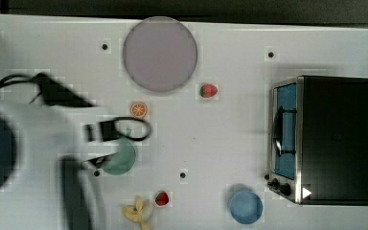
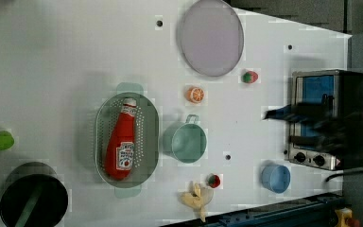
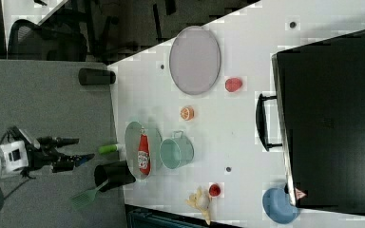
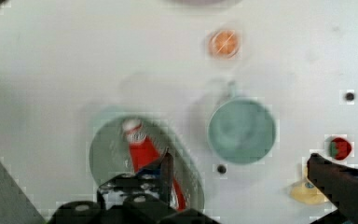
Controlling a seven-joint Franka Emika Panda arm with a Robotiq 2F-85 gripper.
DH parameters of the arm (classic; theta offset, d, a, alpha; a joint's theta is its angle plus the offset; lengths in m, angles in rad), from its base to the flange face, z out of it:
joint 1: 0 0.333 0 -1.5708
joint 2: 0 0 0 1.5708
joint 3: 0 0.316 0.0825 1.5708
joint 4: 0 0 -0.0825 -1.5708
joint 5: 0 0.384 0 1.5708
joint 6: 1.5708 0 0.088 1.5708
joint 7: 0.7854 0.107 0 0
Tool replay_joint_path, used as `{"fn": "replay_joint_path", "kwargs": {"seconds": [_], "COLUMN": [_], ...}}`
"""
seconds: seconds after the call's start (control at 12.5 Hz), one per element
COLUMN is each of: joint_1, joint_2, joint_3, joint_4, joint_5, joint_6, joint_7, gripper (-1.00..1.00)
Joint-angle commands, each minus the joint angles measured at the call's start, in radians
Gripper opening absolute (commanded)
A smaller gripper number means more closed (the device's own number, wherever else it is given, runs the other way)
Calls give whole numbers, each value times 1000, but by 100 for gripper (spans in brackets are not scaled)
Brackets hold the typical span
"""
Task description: Pick Ketchup from the table and place it in strainer.
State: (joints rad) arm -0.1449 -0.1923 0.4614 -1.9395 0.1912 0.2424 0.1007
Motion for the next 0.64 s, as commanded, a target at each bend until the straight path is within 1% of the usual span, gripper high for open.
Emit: {"fn": "replay_joint_path", "kwargs": {"seconds": [0.08, 0.16, 0.24, 0.4, 0.48, 0.56, 0.64], "joint_1": [-82, -82, -82, -83, -83, -83, -82], "joint_2": [2, 0, 0, 4, 12, 18, 19], "joint_3": [-172, -209, -238, -268, -268, -265, -265], "joint_4": [0, 1, 2, 18, 34, 49, 57], "joint_5": [-6, -22, -62, -148, -172, -181, -170], "joint_6": [-30, -43, -73, -75, -71, -71, -81], "joint_7": [-83, -105, -115, -113, -112, -112, -112], "gripper": [100, 100, 100, 100, 100, 100, 100]}}
